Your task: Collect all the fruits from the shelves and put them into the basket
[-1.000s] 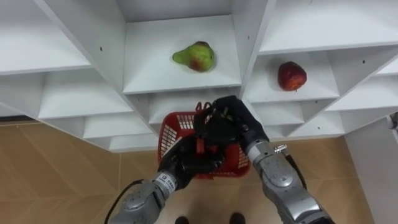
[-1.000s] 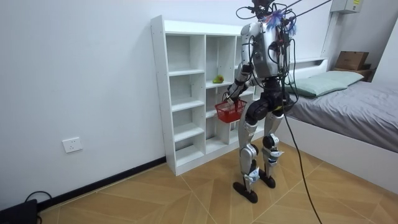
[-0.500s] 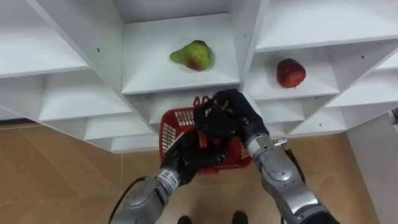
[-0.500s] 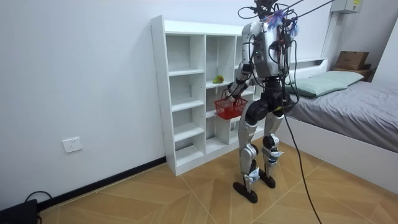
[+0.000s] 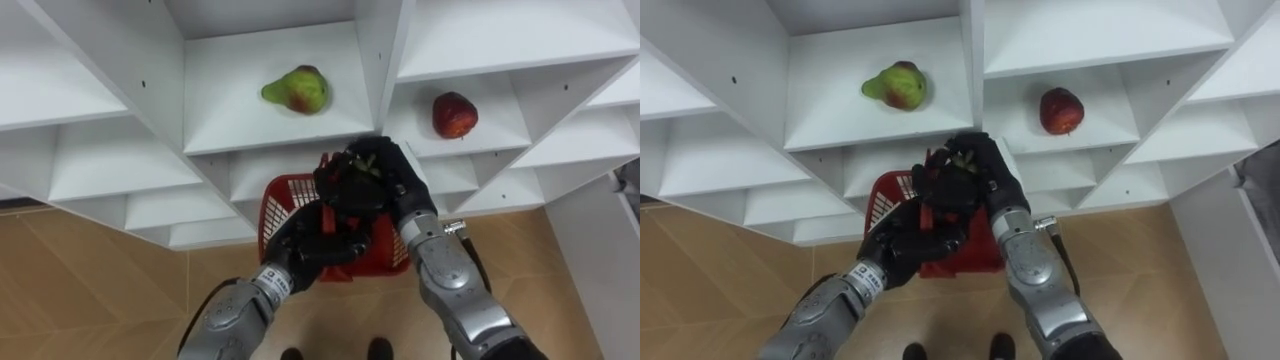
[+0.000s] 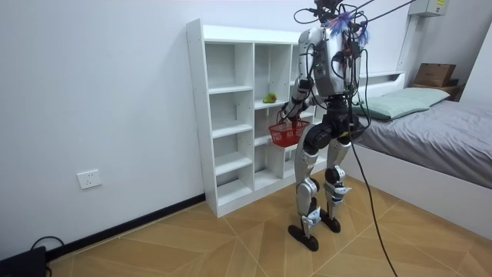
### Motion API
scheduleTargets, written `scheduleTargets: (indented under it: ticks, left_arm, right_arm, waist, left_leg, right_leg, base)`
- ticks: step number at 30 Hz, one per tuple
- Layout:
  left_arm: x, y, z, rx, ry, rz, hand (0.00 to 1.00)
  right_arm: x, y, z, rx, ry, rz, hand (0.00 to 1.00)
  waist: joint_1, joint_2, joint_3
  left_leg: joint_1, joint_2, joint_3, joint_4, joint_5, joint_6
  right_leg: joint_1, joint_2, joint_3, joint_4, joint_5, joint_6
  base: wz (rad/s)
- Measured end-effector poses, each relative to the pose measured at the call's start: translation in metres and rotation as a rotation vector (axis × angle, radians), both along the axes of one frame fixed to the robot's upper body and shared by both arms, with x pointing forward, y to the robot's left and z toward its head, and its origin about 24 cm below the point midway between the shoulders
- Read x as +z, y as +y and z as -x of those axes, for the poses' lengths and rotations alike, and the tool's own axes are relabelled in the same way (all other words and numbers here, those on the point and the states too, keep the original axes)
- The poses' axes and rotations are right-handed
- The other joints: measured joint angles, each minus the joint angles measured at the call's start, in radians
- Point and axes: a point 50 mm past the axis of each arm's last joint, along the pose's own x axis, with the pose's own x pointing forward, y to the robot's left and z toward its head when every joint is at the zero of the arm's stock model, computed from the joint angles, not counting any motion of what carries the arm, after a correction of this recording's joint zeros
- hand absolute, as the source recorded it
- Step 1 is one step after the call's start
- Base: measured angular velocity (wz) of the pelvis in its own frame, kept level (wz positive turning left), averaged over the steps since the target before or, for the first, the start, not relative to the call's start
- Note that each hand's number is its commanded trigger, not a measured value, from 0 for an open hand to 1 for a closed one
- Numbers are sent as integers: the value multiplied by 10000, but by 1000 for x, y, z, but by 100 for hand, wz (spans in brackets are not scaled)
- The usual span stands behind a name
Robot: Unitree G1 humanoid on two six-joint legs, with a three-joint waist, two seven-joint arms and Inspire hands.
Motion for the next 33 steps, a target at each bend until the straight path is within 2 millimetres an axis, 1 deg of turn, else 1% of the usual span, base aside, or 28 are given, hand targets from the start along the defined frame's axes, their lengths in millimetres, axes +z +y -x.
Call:
scheduleTargets:
  ticks: [19, 22, 33]
  left_arm:
    - [0, 4, -1, -17, 31, -180, 100]
    - [0, 4, -1, 51, 50, -221, 100]
    - [2, 4, -2, 59, -46, -256, 100]
  right_arm:
    - [-5, -1, 0, -153, 34, 39, 0]
    - [-5, -1, 0, -273, 36, 54, 0]
    - [-4, -3, 0, -281, -217, 32, 0]
  waist:
    - [-13, 29, -18]
    - [-10, 57, -36]
    - [2, 69, -42]
  left_leg:
    - [-15, 7, -13, 71, 6, 8]
    - [-73, 23, -18, 176, 5, 8]
    - [-162, 78, -31, 216, 6, 7]
  right_leg:
    - [12, -12, -24, 27, 50, -8]
    - [9, -8, -28, 34, 59, -12]
    - [12, 7, -41, -61, 160, -34]
  base:
    - [0]
    - [0]
    - [0]
